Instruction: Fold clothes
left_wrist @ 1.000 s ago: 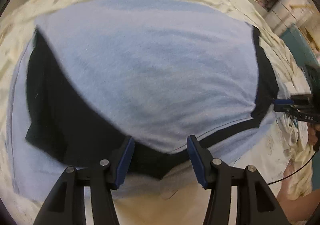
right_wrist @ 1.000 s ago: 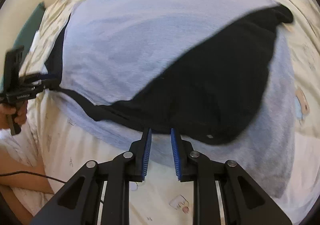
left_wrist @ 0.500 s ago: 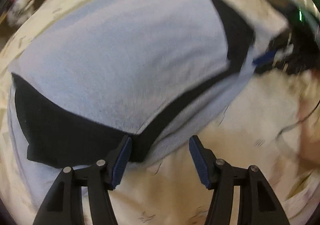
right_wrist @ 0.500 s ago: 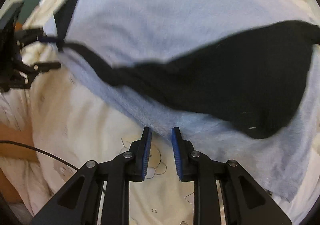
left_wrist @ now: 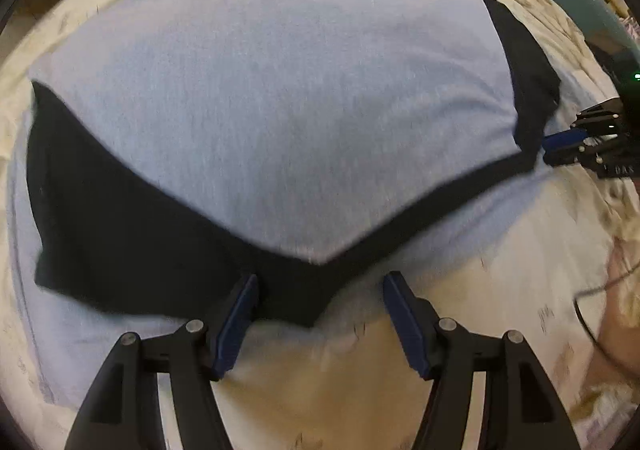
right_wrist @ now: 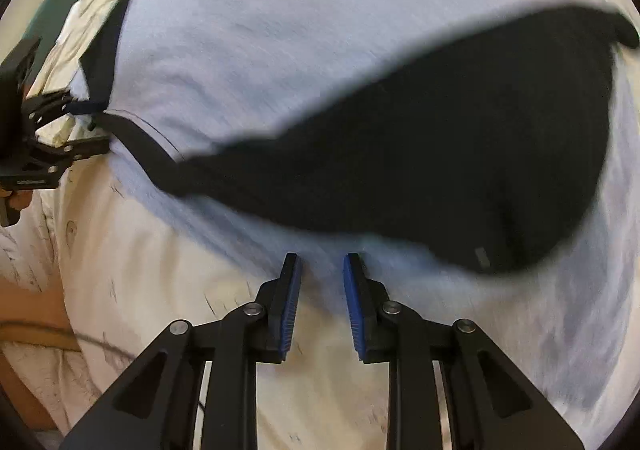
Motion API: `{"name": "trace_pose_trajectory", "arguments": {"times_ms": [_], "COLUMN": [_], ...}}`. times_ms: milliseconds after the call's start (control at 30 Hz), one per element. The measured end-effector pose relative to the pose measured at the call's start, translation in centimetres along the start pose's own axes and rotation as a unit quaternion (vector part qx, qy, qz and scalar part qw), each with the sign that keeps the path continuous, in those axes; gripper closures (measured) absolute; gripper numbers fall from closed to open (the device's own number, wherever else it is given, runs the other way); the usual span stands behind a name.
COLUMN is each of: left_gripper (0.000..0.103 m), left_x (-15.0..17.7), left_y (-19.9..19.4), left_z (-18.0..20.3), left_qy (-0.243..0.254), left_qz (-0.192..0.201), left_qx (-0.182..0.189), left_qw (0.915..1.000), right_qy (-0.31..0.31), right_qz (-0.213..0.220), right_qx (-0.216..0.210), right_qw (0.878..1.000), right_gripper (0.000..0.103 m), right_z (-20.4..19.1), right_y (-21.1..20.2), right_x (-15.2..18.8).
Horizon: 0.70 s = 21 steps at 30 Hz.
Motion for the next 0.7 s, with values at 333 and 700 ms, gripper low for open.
{"name": "trace_pose_trajectory", "arguments": {"times_ms": [333, 700], "left_gripper": [0.037, 0.037], "left_x": [-3.2, -13.0], "left_y": [-6.1, -9.3], "left_z": [-3.6, 3.2], "left_qy": [-0.089, 0.110], "left_qz": [0.059, 0.099], "left_qx": [0.065, 0.082], "left_qw": [0.9921, 0.9856], "right_qy": [0.077, 0.148], "right_qz": [0.122, 0.204], "right_qx": [-0.027, 0.019], "right_qw": [0.989, 0.967], "right_gripper": [0.061, 0.018], "right_z": [1.4, 8.8], "right_y": [-8.1, -20.2], "right_x": [2.2, 8.0]}}
Point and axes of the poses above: each gripper's, at about its wrist camera, not at the fingertips, and y roughly the way its jaws point, z to its right, x to its underside, the point moved 1 cm from there along y, roughly the way its jaws point, and after that the axes turned 5 degrees about z, right-handed, at the moved point
